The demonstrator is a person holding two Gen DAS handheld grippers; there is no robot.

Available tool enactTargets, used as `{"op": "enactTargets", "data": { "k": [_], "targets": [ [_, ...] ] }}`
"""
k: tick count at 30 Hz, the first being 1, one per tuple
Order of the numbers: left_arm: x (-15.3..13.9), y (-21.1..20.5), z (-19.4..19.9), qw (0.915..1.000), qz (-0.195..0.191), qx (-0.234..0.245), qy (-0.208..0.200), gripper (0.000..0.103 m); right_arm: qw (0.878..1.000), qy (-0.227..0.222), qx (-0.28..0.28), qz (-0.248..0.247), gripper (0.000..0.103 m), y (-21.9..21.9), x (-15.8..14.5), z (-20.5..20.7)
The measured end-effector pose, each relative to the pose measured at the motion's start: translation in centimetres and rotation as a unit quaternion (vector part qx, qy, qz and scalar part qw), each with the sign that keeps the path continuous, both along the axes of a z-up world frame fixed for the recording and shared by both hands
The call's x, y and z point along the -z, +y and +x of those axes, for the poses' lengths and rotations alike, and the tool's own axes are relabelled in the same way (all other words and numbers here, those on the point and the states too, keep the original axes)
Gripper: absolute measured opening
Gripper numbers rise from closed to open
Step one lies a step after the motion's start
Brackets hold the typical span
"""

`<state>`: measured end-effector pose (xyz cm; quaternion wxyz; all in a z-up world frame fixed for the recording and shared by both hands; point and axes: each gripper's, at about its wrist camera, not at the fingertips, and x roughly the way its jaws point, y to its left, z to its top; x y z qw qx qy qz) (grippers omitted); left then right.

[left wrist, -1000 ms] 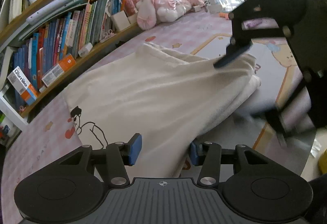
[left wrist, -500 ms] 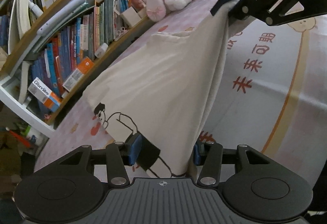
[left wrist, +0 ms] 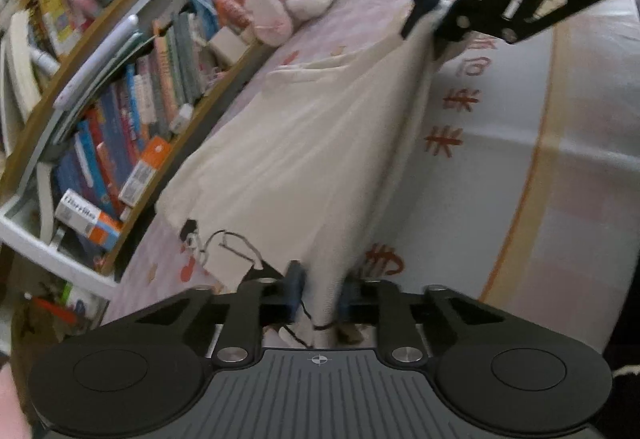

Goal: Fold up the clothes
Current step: 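Grasp the shirt's other side edge with the right gripper while the left gripper grasps it, then lift the side edge with both grippers and fold it over the shirt body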

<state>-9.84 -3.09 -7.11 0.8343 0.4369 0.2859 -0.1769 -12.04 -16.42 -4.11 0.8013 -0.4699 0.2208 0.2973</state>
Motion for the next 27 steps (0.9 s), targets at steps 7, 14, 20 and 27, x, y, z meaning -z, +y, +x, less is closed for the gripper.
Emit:
{"op": "enactTargets", "data": {
  "k": [7,14,20,27],
  "targets": [
    [0.1,0.0,0.0,0.9996,0.018,0.023,-0.002,0.012,0.999,-0.014,-0.022,-0.036,0.026,-0.3,1.4,-0.2],
    [0.4,-0.2,-0.4,0.9989,0.036,0.027,-0.012,0.019,0.997,-0.033,-0.03,-0.067,0.034,-0.9,2.6,-0.5],
    [0.3,-0.1,-0.7,0.9987,0.039,0.022,-0.021,0.025,0.995,-0.052,-0.039,-0.081,0.041,-1.0,3.1,-0.7],
    [0.1,0.4,-0.5,0.9988,0.033,0.032,-0.018,0.026,0.991,-0.068,-0.063,-0.099,0.042,-1.1,3.3,-0.5]
  ]
}}
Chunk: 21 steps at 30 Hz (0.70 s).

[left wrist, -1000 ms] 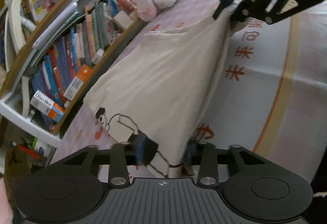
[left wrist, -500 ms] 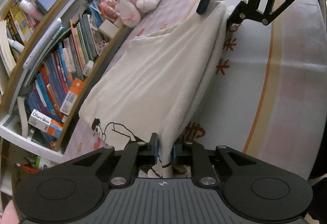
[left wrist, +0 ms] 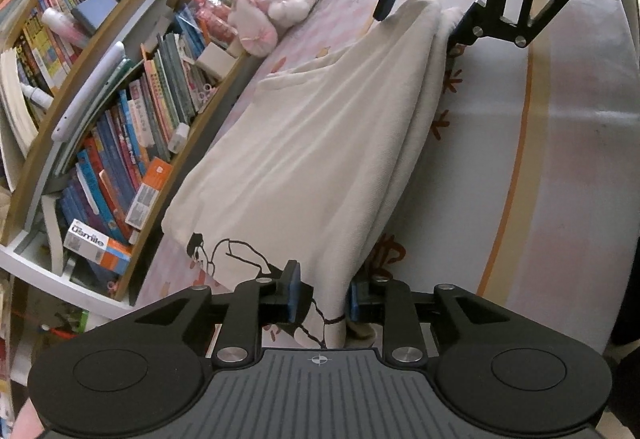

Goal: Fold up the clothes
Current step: 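Lift the side edge with both grippers and fold it over the shirt body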

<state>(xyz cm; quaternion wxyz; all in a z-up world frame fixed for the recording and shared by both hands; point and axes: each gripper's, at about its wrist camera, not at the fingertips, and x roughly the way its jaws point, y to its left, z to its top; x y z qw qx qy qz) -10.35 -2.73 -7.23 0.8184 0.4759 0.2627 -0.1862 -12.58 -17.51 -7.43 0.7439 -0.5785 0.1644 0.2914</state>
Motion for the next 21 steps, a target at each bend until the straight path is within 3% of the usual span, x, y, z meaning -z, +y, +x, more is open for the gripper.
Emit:
{"op": "enactTargets", "data": {
  "k": [6,16,21],
  "targets": [
    [0.1,0.5,-0.5,1.0,-0.004,0.002,0.003,0.025,1.0,0.02,-0.012,-0.018,0.025,0.2,0.0,0.3],
    [0.0,1.5,-1.3,1.0,-0.005,0.008,0.001,0.025,0.999,0.048,0.024,-0.004,0.021,0.8,-0.1,0.8],
    [-0.2,1.9,-1.1,0.9994,-0.023,0.01,0.024,0.009,0.998,0.055,0.034,-0.002,0.02,1.1,-0.2,0.9]
  ]
}}
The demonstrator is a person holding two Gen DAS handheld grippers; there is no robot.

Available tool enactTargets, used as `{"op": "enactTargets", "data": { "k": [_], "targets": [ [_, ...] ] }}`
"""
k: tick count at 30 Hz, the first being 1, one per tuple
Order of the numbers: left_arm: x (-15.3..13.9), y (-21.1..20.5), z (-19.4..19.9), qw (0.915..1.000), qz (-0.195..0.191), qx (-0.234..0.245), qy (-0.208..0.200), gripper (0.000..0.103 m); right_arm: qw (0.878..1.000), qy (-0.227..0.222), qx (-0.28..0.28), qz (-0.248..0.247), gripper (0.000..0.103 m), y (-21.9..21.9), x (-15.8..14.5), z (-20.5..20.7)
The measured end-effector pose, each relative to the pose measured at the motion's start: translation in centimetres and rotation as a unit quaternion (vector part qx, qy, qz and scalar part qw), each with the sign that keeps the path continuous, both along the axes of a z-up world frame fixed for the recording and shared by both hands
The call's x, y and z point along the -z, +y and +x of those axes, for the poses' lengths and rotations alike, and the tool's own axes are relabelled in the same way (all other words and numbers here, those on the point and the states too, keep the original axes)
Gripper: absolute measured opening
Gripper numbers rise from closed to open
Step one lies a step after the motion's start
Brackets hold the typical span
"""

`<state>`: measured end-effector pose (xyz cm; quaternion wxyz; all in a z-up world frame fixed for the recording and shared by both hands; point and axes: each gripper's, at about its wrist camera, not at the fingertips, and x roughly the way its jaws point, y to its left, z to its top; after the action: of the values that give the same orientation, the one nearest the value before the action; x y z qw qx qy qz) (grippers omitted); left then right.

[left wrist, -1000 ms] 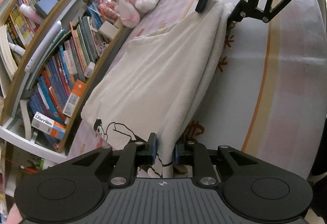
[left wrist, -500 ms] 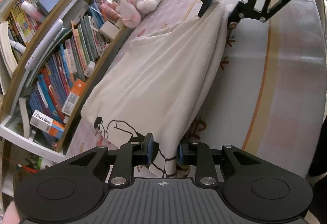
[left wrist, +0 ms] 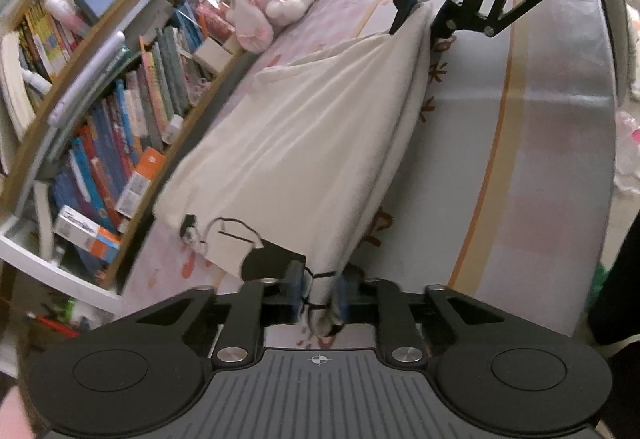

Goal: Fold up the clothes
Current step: 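Lift the side edge with both grippers and fold it over the shirt body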

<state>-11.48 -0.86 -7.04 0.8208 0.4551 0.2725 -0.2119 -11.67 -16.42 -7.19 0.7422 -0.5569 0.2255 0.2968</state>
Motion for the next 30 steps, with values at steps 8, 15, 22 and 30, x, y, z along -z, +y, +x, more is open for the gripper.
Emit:
{"op": "enactTargets", "data": {
  "k": [8,15,22,30],
  "targets": [
    [-2.9,2.1,0.0,0.997,-0.061,-0.006,0.048,0.005,0.996,0.075,0.029,0.03,0.015,0.4,-2.7,-0.5],
    [-7.0,4.1,-2.1,0.9819,-0.115,0.026,0.148,0.005,0.98,0.181,0.057,0.058,0.015,0.1,-6.0,-3.2],
    [-10.7,5.4,-4.6,0.957,-0.16,0.058,0.235,0.005,0.949,0.297,0.087,0.055,0.015,0.1,-10.3,-6.2],
    [-14.9,7.1,-3.2,0.9487,-0.212,0.04,0.231,0.005,0.935,0.33,0.094,0.093,0.014,0.0,-15.2,-6.6]
  ]
}}
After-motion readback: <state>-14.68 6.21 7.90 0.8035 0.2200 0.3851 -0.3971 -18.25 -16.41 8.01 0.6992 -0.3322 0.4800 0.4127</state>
